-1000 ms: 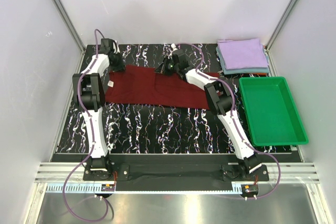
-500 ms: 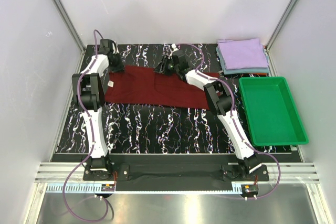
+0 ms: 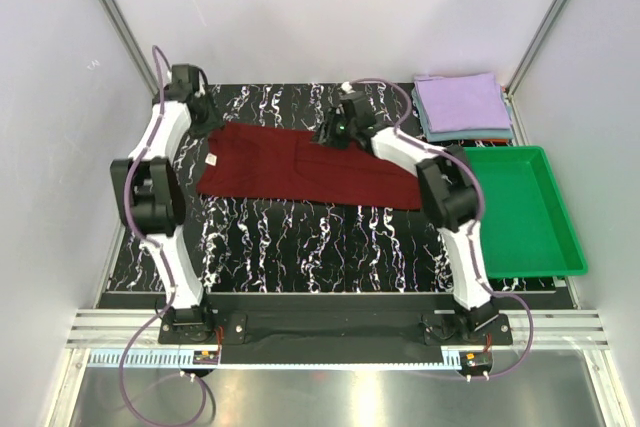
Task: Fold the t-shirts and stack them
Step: Fold the tshirt
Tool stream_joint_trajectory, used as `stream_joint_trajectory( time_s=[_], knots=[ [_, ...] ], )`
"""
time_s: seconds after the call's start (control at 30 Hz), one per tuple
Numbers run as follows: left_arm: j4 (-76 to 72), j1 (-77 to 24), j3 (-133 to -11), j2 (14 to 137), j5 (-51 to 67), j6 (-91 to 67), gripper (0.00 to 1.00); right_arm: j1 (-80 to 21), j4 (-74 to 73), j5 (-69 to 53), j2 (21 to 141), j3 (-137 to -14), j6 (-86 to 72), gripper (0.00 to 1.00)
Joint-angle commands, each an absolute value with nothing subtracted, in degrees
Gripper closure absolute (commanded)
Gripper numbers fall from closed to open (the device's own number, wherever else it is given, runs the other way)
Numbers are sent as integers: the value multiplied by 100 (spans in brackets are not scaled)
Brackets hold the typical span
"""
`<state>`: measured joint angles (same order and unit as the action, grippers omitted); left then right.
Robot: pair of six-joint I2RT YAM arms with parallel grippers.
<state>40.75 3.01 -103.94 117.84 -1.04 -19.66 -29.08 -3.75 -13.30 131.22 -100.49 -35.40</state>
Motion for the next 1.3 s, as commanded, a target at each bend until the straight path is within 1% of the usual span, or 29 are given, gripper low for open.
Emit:
stream_joint_trajectory(
  time_s=[0.0, 0.1, 0.3, 0.47, 0.73, 0.93, 1.03, 1.17, 1.2, 1.27],
  knots=[
    [3957, 317, -8995, 10691, -238, -2399, 47, -2821, -835, -1011, 12183, -9242, -3191, 56],
    [3307, 413, -7871, 10153, -211, -2671, 48, -2725, -835, -1063, 11525, -8546, -3173, 57],
    [3174, 817, -7173, 10221, -404, -2900, 48, -2663, -843, -1099, 10680, -7691, -3085, 56],
    [3278, 975, -7198, 10669, -659, -2865, 51, -2637, -1176, -871, 10380, -7252, -2883, 56],
    [3489, 1028, -7251, 10846, -887, -2874, 53, -2136, -1318, -712, 10178, -6382, -2865, 60],
    [3744, 1133, -7418, 10855, -1221, -2909, 53, -2118, -1257, -615, 10116, -5907, -2873, 61],
    [3920, 1221, -7558, 10558, -1441, -2997, 51, -2118, -1160, -606, 9994, -5599, -3014, 61],
    [3745, 1213, -7454, 9889, -1819, -2936, 43, -2127, -1072, -694, 9529, -5099, -3269, 61],
    [3735, 1222, -7384, 9775, -1845, -2944, 39, -2127, -1107, -677, 9432, -5037, -3330, 61],
    [3736, 1213, -7278, 9502, -1750, -2953, 37, -2136, -1160, -651, 9116, -4809, -3515, 61]
  ],
)
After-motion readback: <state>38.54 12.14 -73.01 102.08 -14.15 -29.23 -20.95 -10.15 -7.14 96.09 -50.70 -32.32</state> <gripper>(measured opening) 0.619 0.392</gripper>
